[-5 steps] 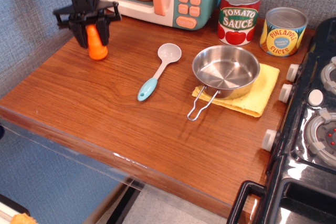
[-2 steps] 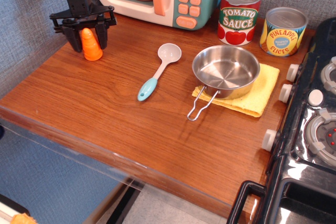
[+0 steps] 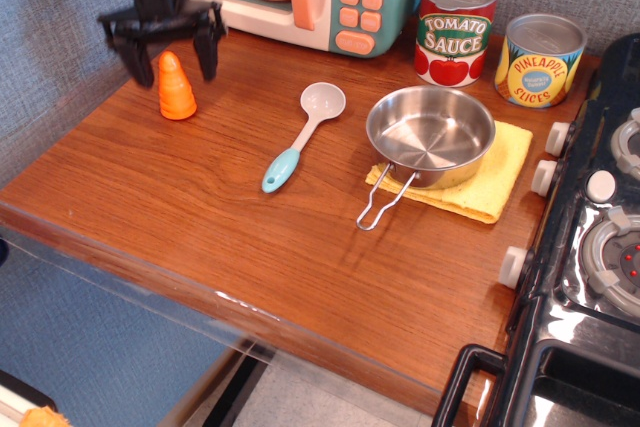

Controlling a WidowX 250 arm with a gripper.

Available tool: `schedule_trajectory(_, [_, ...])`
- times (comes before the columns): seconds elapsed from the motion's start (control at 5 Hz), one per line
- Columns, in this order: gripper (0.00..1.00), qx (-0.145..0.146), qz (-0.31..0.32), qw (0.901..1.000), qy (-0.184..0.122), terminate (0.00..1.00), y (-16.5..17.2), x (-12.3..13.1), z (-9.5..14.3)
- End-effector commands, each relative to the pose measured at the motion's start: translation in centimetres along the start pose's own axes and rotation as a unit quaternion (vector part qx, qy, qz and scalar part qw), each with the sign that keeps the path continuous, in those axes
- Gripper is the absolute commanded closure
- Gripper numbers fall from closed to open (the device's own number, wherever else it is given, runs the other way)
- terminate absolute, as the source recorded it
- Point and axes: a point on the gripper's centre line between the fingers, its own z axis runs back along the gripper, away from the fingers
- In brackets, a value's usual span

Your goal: Put the orange object to the far left to the table

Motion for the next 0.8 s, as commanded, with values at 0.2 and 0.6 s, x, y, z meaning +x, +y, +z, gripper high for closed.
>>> schedule_trajectory(0.2, [0.0,-0.016,-0.131,0.9875,-0.086,0.0,-4.3,-3.3,7.8])
schedule_trajectory(0.6, [0.0,-0.001,-0.209,0.9752,-0.071,0.0,-5.7,-4.5,7.3])
